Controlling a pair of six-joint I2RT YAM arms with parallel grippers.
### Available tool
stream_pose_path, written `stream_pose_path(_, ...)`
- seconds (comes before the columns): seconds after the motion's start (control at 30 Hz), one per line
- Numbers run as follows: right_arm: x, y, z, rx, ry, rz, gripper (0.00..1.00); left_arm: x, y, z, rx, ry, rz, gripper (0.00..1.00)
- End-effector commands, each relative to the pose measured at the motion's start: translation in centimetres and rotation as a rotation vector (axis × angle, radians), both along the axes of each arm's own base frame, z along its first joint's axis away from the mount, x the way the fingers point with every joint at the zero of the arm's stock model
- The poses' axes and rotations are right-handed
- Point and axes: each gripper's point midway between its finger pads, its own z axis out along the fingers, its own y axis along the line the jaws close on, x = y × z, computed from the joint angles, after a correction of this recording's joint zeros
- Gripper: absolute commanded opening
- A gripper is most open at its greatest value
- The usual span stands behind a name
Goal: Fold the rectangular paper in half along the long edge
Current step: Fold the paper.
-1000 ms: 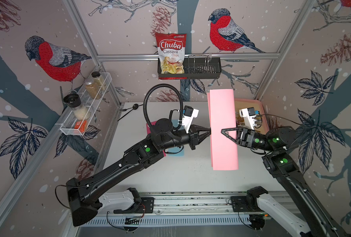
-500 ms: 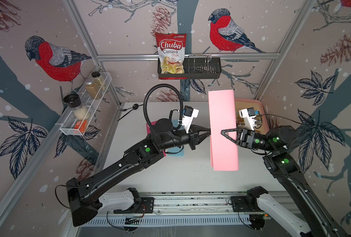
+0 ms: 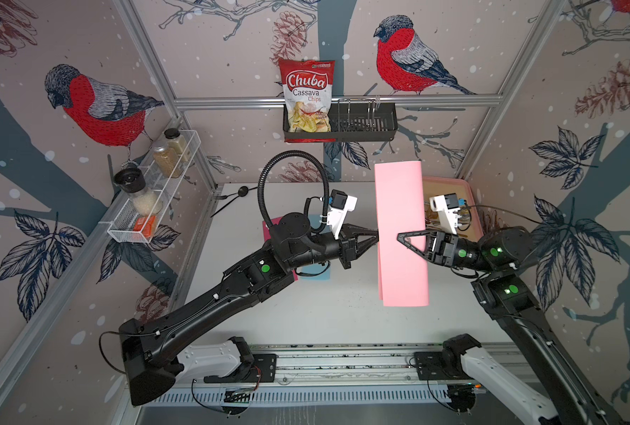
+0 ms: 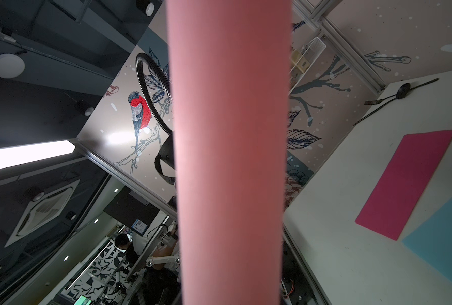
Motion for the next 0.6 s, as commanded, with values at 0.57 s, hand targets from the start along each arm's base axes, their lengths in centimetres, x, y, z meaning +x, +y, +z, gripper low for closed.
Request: stream_pose_path(0.57,-1.2,-0.3,2.1,0.016,-0.092,0.014,0.24,-1.6,3.4,3.7,-0.063,-0.112,0.051,0.53)
